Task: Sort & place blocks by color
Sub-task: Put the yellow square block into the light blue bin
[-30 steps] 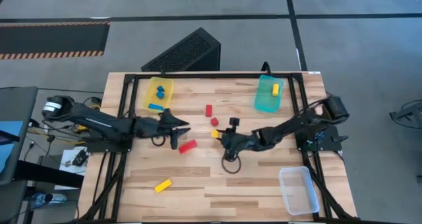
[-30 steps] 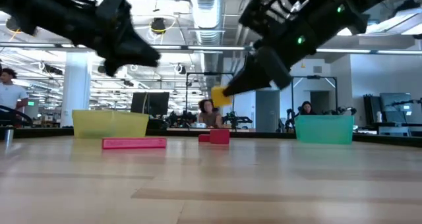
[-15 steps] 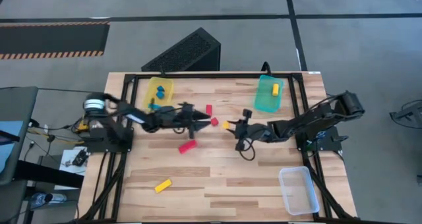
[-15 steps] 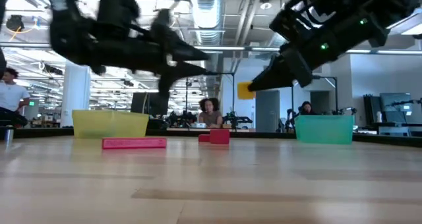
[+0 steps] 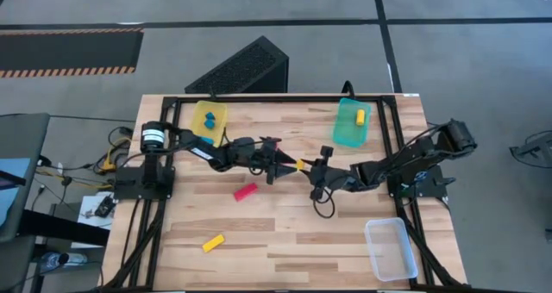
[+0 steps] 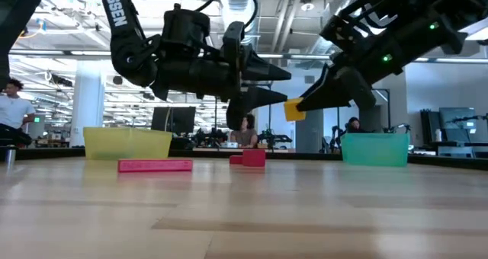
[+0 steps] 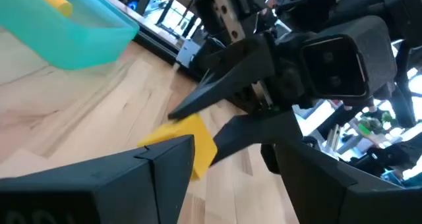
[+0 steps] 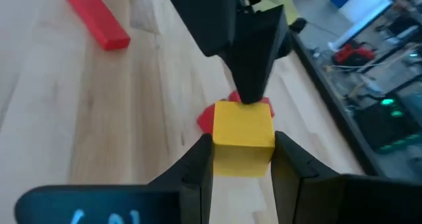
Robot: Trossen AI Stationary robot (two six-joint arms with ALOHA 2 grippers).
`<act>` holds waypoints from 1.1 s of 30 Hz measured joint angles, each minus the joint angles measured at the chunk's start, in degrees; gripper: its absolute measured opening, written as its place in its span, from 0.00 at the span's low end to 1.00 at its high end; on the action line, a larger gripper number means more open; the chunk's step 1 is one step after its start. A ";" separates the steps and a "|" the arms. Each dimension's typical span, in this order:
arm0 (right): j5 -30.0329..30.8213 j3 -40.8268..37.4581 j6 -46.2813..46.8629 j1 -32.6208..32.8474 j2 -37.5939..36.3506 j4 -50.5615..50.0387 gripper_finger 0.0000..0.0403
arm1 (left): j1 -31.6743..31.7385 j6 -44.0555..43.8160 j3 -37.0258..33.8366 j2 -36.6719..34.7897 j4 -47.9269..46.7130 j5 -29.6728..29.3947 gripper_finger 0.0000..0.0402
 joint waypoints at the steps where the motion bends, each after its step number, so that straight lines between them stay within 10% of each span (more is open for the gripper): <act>1: 1.05 0.00 -0.20 0.33 0.00 0.16 0.27 | 0.04 -0.02 0.00 -0.07 -0.05 -0.01 0.53; 33: 5.53 0.74 -14.06 7.07 -0.04 11.95 0.27 | -1.04 -0.97 -0.11 -0.06 5.42 4.07 0.47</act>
